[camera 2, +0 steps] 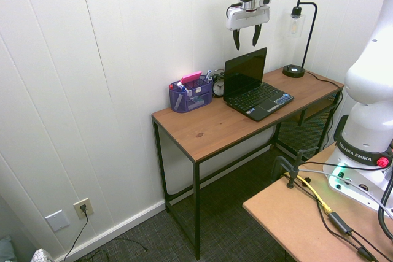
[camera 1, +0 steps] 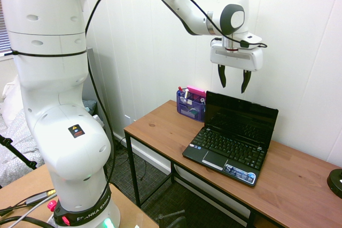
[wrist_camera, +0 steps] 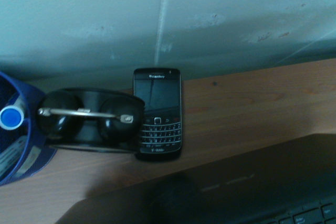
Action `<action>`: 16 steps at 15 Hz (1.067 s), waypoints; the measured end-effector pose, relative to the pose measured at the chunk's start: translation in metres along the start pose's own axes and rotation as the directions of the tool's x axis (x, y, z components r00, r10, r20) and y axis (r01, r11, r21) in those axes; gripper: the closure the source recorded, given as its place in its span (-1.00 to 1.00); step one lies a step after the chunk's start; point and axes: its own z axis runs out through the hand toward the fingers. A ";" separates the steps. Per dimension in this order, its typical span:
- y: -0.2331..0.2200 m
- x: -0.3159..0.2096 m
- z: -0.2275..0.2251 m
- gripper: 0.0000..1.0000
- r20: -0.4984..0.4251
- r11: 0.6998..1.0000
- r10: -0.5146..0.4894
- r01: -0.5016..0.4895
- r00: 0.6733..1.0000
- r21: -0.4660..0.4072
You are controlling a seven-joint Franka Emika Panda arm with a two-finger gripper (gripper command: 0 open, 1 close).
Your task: Close the laptop lid
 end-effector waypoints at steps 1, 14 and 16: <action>-0.003 0.005 0.010 1.00 0.008 1.000 0.011 -0.011 1.000 0.003; -0.020 0.031 0.040 1.00 0.058 0.999 0.044 -0.045 0.997 0.008; -0.019 0.031 0.040 1.00 0.062 0.999 0.046 -0.046 0.997 0.006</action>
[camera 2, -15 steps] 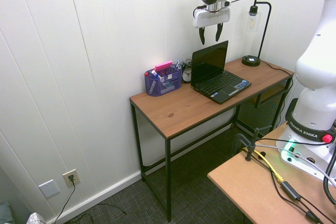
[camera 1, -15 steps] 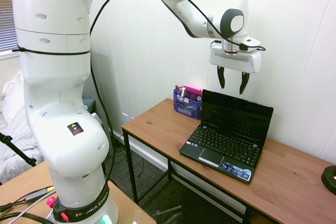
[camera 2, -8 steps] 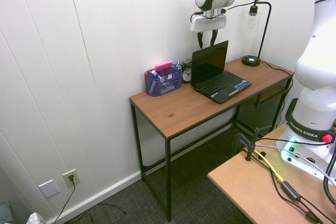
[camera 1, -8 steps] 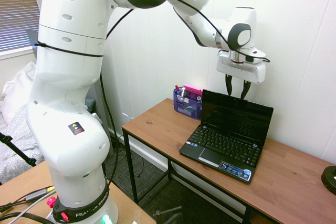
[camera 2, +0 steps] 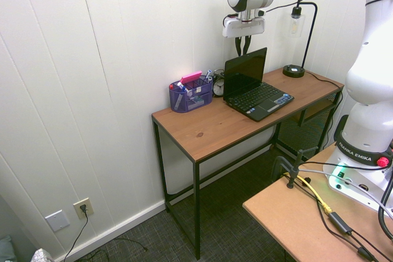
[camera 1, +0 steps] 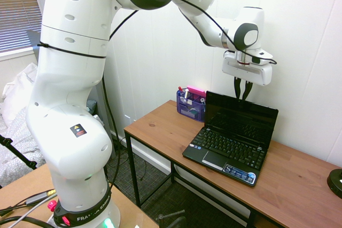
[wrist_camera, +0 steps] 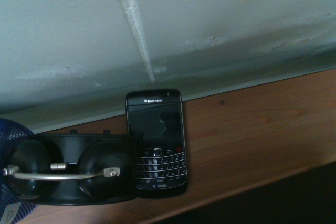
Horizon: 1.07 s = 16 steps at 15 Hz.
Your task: Close the laptop lid
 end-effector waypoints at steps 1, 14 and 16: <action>0.000 0.000 -0.001 1.00 0.002 1.000 0.001 -0.001 1.000 0.001; 0.043 -0.014 0.036 1.00 0.069 0.997 -0.007 0.013 0.998 -0.073; 0.064 -0.024 0.047 1.00 0.081 0.997 -0.001 0.008 0.997 -0.083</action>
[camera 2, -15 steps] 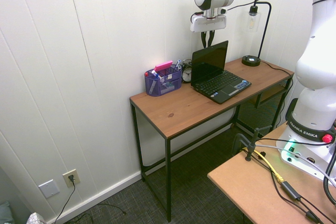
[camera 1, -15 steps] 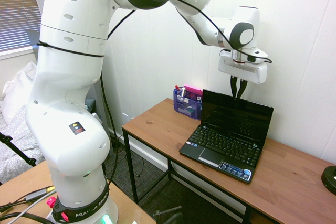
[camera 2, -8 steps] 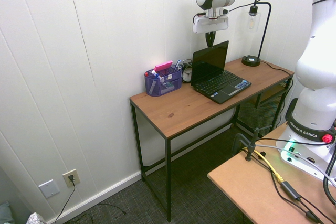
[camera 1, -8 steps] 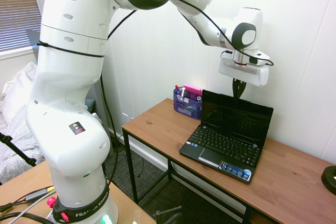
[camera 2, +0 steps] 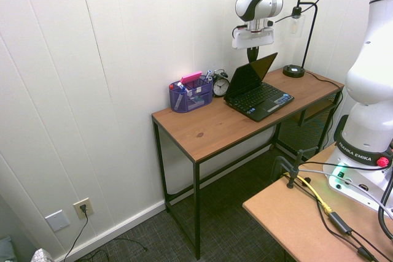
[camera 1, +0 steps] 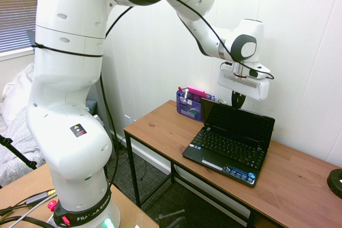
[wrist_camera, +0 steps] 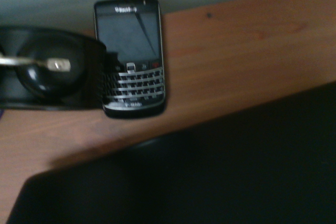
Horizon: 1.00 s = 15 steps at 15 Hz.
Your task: Close the laptop lid
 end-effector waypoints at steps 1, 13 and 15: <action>0.010 -0.003 0.005 1.00 0.003 1.000 0.004 -0.004 1.000 -0.002; 0.086 -0.027 0.088 1.00 0.079 0.997 0.059 -0.056 0.995 -0.046; 0.089 -0.026 0.106 1.00 0.094 0.996 0.068 -0.062 0.993 -0.059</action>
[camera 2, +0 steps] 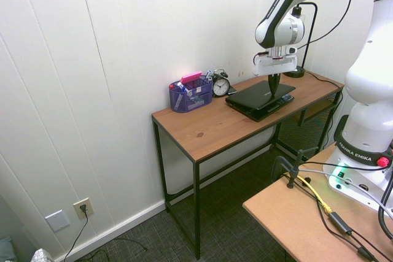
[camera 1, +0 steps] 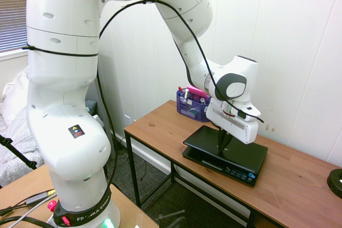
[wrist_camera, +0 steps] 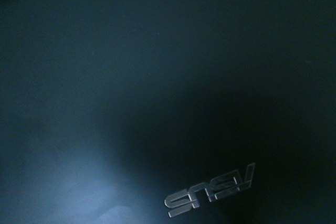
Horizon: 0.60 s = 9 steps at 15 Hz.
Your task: Close the laptop lid
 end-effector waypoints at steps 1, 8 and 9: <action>0.002 0.002 0.010 1.00 0.007 1.000 0.004 -0.003 1.000 -0.004; 0.013 0.019 0.029 1.00 0.019 1.000 0.017 -0.017 1.000 -0.006; 0.013 0.020 0.028 1.00 0.016 1.000 0.019 -0.019 1.000 -0.004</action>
